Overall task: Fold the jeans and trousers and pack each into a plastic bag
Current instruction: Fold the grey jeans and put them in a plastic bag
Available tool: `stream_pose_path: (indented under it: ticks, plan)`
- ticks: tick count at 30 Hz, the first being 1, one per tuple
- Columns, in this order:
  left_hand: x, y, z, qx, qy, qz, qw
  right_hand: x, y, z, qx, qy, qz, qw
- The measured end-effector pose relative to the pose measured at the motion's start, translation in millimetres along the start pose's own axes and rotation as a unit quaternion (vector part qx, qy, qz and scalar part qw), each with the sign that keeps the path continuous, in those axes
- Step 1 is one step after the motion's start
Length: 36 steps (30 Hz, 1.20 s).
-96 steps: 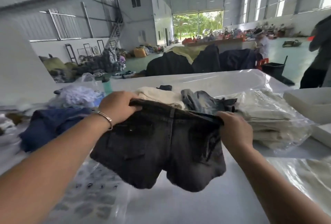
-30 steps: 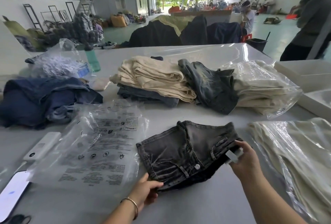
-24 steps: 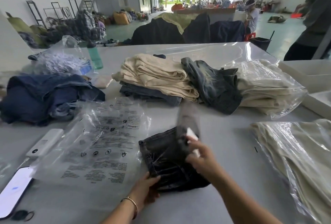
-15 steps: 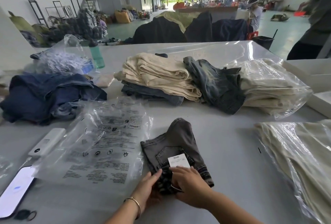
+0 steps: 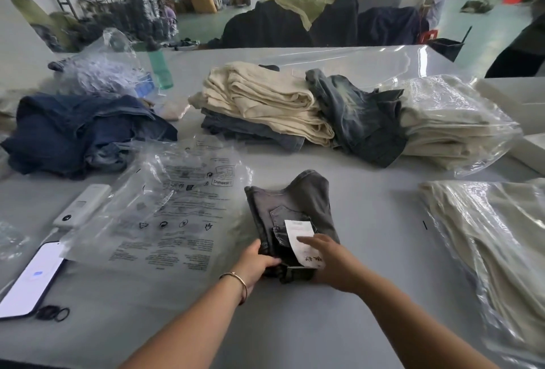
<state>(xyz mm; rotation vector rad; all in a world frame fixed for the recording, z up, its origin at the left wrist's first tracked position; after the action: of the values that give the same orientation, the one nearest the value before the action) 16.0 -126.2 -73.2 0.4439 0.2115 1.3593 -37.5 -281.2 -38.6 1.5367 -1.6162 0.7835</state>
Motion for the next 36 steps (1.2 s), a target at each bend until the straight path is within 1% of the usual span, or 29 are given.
stream_pose_path:
  ticks: [2, 3, 5, 6, 7, 8, 9, 10, 11, 12, 13, 14, 15, 17, 18, 19, 20, 22, 23, 24, 26, 28, 30, 31, 32, 33, 34, 36]
  plan:
    - [3.2, 2.9, -11.9, 0.049, 0.046, 0.015, 0.998, 9.9, 0.3, 4.5, -0.043, -0.090, 0.044, 0.994]
    - [4.4, 4.3, -17.3, 0.067, 0.061, 0.023, 0.996, 13.8, 1.4, 6.5, -0.076, -0.152, 0.075, 0.983]
    - [6.5, 3.6, -22.1, 0.067, 0.055, 0.035, 0.996, 19.1, 5.0, 8.0, -0.130, -0.278, 0.143, 0.941]
    - [7.6, 2.3, -22.2, 0.060, 0.042, 0.039, 0.997, 20.0, 6.6, 8.8, -0.140, -0.323, 0.176, 0.919]
    - [8.8, 1.2, -21.9, 0.054, 0.029, 0.044, 0.997, 19.3, 7.7, 8.9, -0.141, -0.351, 0.199, 0.904]
    - [10.4, -0.5, -22.3, 0.050, 0.020, 0.049, 0.997, 17.8, 9.3, 7.4, -0.135, -0.359, 0.209, 0.900]
    - [12.0, -1.8, -23.1, 0.046, 0.010, 0.055, 0.997, 13.2, 10.1, 6.3, -0.130, -0.344, 0.201, 0.908]
    - [13.7, -2.1, -24.1, 0.045, -0.003, 0.061, 0.997, 6.3, 9.0, 6.2, -0.122, -0.286, 0.179, 0.933]
    - [16.7, -1.8, -24.3, 0.036, -0.038, 0.074, 0.996, 0.1, 8.3, 5.4, -0.100, -0.164, 0.156, 0.969]
    - [21.4, -1.0, -21.5, 0.011, -0.102, 0.091, 0.991, -5.1, 8.5, 5.8, -0.075, -0.030, 0.143, 0.986]
    - [27.0, 1.0, -14.8, -0.029, -0.186, 0.109, 0.976, -6.8, 10.6, 7.3, -0.061, 0.066, 0.149, 0.985]
    - [33.4, 3.7, -6.1, -0.083, -0.277, 0.129, 0.949, -5.8, 13.5, 11.6, -0.070, 0.109, 0.166, 0.978]
    - [39.3, 7.1, 5.1, -0.149, -0.354, 0.147, 0.911, -2.3, 17.3, 18.6, -0.104, 0.113, 0.188, 0.970]
    - [51.6, 14.4, 25.9, -0.277, -0.451, 0.163, 0.833, 4.8, 23.2, 38.4, -0.194, 0.083, 0.222, 0.952]
    - [61.9, 15.5, 33.3, -0.312, -0.482, 0.170, 0.801, 5.6, 23.2, 46.4, -0.231, 0.064, 0.222, 0.945]
    - [74.9, 14.4, 38.4, -0.322, -0.507, 0.176, 0.780, 5.5, 21.0, 50.7, -0.253, 0.035, 0.216, 0.942]
    - [88.0, 12.5, 41.5, -0.316, -0.532, 0.181, 0.764, 5.1, 16.8, 52.6, -0.266, -0.006, 0.210, 0.941]
    - [106.1, 8.0, 40.8, -0.286, -0.579, 0.177, 0.743, 3.4, 7.8, 51.7, -0.282, -0.082, 0.198, 0.935]
    - [109.5, 4.5, 36.8, -0.270, -0.598, 0.160, 0.738, 2.0, 2.8, 51.3, -0.292, -0.101, 0.190, 0.932]
    - [109.8, 0.6, 30.0, -0.254, -0.618, 0.131, 0.732, 0.2, -1.3, 50.7, -0.302, -0.115, 0.181, 0.929]
    - [107.7, -6.4, 11.7, -0.224, -0.659, 0.048, 0.716, -5.0, -7.4, 51.3, -0.326, -0.146, 0.155, 0.921]
    - [110.6, -8.8, -3.2, -0.197, -0.682, -0.035, 0.703, -10.4, -9.4, 54.2, -0.363, -0.211, 0.129, 0.898]
    - [118.4, -7.3, -14.2, -0.179, -0.721, -0.086, 0.664, -12.9, -10.1, 60.6, -0.397, -0.286, 0.116, 0.865]
    - [121.8, -5.7, -16.4, -0.183, -0.735, -0.095, 0.646, -12.0, -9.6, 63.4, -0.406, -0.308, 0.115, 0.853]
    - [123.3, -4.5, -15.7, -0.201, -0.737, -0.093, 0.639, -9.2, -9.0, 65.5, -0.411, -0.316, 0.119, 0.847]
    - [123.3, -3.5, -13.4, -0.224, -0.730, -0.082, 0.640, -4.8, -8.4, 67.4, -0.410, -0.312, 0.126, 0.848]
    - [122.9, -2.4, -9.9, -0.248, -0.717, -0.066, 0.649, 0.9, -7.1, 68.2, -0.403, -0.298, 0.130, 0.855]
    - [125.4, -2.1, 0.4, -0.286, -0.673, -0.017, 0.682, 11.8, -3.6, 69.2, -0.390, -0.269, 0.136, 0.870]
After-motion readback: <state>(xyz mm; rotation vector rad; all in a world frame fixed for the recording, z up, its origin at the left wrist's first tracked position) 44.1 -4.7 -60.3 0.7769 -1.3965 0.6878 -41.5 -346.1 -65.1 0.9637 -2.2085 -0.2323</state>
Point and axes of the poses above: each hand's wrist, its own y-axis away from the middle knuckle, its own x-axis out of the back of the hand, z = x × y, the point moved 8 cm from there along -y, towards the middle knuckle, and after that the axes turned 11 degrees about z, right-handed, at the moved point
